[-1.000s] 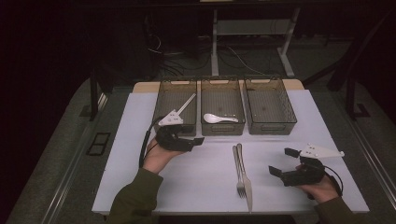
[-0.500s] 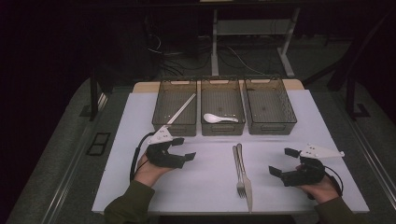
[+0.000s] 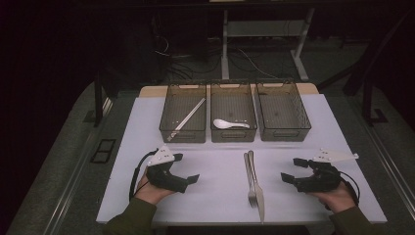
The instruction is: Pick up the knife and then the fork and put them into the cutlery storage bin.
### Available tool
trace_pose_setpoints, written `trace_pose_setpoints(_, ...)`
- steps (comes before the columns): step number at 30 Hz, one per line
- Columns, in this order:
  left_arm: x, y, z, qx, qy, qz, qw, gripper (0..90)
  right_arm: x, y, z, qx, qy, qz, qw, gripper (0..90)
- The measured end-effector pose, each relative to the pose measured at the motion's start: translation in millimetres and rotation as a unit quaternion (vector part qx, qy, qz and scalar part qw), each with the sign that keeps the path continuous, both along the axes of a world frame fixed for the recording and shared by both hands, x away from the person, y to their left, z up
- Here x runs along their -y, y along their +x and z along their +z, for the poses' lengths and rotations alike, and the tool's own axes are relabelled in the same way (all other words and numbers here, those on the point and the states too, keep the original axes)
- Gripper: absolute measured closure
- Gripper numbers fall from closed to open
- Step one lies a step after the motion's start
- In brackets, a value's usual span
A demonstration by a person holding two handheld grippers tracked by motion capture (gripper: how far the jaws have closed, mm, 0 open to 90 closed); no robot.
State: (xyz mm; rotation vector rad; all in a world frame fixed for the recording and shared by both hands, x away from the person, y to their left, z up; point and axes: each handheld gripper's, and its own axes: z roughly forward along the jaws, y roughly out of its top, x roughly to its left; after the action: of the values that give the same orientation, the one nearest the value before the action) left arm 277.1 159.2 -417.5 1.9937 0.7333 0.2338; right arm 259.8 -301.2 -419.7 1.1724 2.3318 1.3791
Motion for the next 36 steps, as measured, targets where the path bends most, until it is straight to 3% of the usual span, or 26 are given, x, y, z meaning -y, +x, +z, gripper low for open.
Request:
trace_pose_setpoints(6,2.1,-5.7,-3.0,-0.002,0.006,0.0,1.0,0.0,-10.3,5.7,3.3,-0.017,-0.011,0.017,0.9997,42.0)
trace_pose_setpoints(10,3.9,-5.8,-3.6,0.0,0.012,-0.004,0.9999,0.0,-23.7,6.4,3.9,-0.023,-0.02,0.042,0.9986,55.7)
trace_pose_setpoints(22,4.5,-5.7,-4.7,-0.004,0.012,-0.005,0.9999,0.0,-74.5,5.2,-6.2,-0.047,-0.053,0.121,0.9902,89.1)
trace_pose_setpoints(29,4.3,-5.7,-4.9,-0.005,0.014,-0.009,0.9999,0.0,-100.0,4.2,-15.7,-0.056,-0.091,0.151,0.9828,89.6)
trace_pose_setpoints(36,4.5,-6.5,-3.8,-0.002,0.013,-0.012,0.9998,0.0,-102.2,0.4,-20.7,-0.06,-0.116,0.153,0.9795,89.7)
